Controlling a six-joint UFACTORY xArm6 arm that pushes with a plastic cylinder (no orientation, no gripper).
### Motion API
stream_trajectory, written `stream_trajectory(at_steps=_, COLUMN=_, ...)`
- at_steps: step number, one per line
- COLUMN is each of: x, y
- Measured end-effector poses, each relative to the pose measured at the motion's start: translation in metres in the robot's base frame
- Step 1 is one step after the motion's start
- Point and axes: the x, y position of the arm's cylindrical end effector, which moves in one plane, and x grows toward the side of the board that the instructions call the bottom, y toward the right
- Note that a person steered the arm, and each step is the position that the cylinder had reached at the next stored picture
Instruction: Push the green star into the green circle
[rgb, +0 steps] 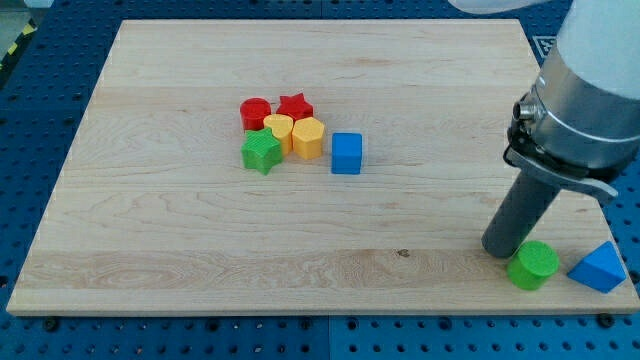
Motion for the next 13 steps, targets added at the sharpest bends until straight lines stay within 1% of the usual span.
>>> stream_trajectory(at_steps=4, x=0.047, y=-0.005)
stream_trajectory(at_steps=6, x=0.047, y=0.036)
stream_trajectory(at_steps=7, x=0.039, y=0.029)
stream_trajectory(at_steps=8, x=-0.006, y=-0.014)
stream_trajectory(at_steps=9, x=-0.052, y=-0.090)
stream_trajectory(at_steps=10, x=-0.056, y=-0.176)
stream_trajectory(at_steps=11, x=-0.071, y=-0.273)
stream_trajectory(at_steps=12, x=-0.124, y=-0.334)
stream_trajectory(at_steps=13, x=-0.148, y=-0.333)
